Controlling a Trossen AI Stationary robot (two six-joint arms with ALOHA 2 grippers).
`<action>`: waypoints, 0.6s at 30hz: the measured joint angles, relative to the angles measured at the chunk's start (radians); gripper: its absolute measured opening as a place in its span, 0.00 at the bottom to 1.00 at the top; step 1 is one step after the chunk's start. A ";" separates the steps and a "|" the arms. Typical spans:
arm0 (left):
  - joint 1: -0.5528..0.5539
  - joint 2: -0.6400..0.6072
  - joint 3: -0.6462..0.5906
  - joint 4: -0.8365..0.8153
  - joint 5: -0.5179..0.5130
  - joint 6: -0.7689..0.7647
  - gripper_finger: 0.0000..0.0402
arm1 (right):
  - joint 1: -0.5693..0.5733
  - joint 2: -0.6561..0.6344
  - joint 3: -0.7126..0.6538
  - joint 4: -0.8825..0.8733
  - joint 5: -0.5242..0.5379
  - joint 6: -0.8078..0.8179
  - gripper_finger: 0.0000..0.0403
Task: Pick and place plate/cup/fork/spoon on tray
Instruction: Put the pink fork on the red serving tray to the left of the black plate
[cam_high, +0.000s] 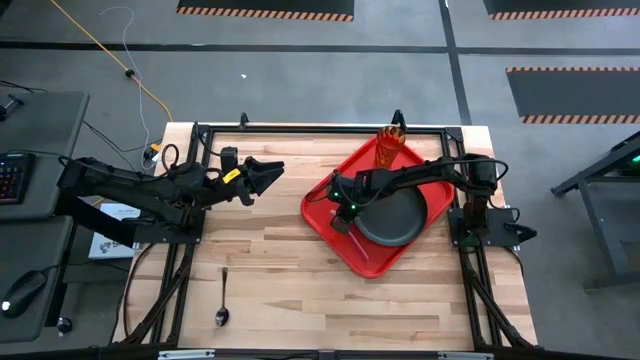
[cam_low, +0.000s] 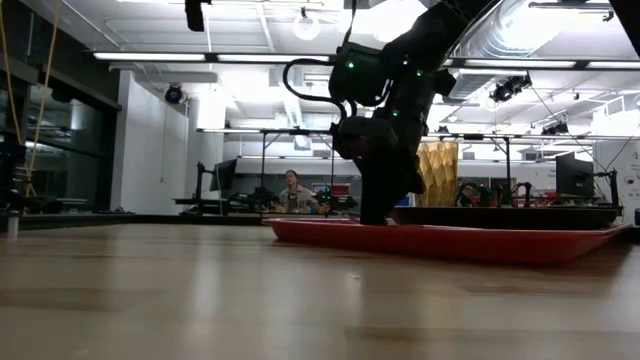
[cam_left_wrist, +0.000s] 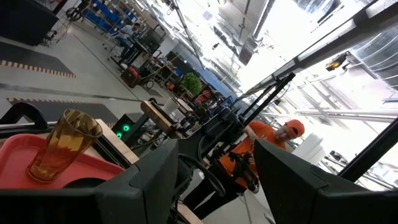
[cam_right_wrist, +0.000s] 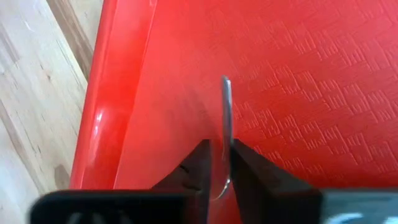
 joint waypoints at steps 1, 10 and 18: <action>0.000 0.000 0.000 0.000 0.000 0.000 0.50 | 0.000 0.000 0.000 0.001 0.000 0.000 0.17; 0.000 0.000 0.000 0.000 0.000 0.000 0.50 | 0.000 0.000 0.000 0.002 -0.001 -0.001 0.33; 0.000 0.000 0.000 0.000 0.000 0.000 0.50 | 0.000 -0.008 0.000 -0.005 0.029 0.002 0.33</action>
